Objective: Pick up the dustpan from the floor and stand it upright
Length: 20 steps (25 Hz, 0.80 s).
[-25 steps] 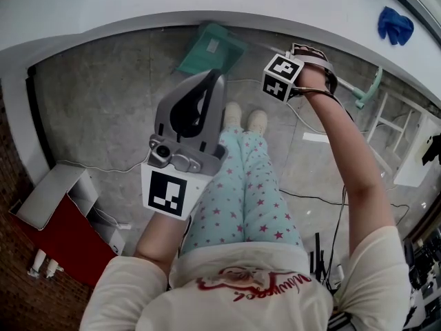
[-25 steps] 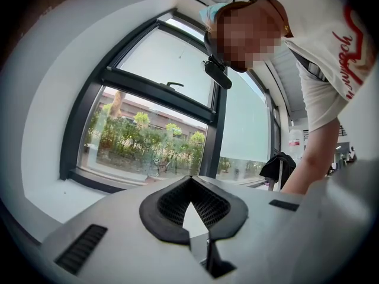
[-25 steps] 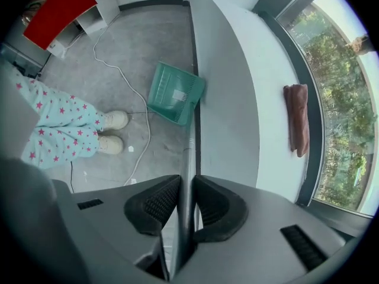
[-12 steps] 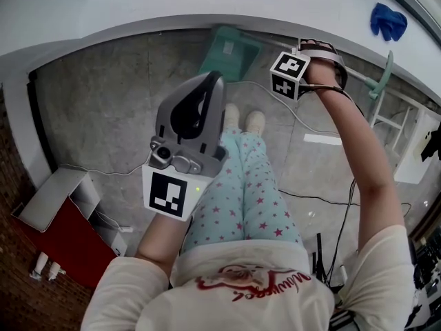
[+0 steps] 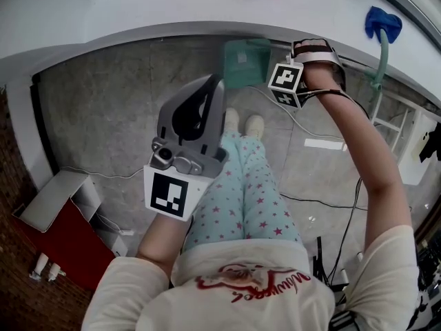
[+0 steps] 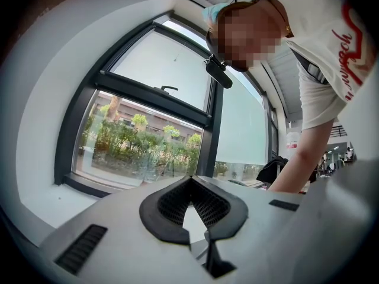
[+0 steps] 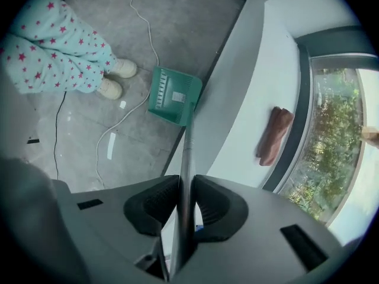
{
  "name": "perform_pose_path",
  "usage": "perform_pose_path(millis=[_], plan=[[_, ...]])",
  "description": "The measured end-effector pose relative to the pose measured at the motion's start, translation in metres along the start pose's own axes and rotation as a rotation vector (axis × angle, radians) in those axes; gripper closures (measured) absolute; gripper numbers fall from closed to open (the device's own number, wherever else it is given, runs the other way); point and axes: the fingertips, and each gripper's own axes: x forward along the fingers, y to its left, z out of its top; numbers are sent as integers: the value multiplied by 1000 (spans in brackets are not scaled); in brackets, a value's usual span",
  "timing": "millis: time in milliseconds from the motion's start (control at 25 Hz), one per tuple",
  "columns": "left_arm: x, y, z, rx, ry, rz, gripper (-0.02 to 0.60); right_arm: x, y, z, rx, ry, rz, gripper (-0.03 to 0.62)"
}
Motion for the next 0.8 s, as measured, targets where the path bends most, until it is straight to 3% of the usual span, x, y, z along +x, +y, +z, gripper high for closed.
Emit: perform_pose_path(millis=[440,800], plan=[[-7,-8,-4,-12,0,-4,563,-3,-2,-4,-183,126,7,496],[-16,-6,-9,-19,3,5,563,7,16,-5,-216,186,36,496]])
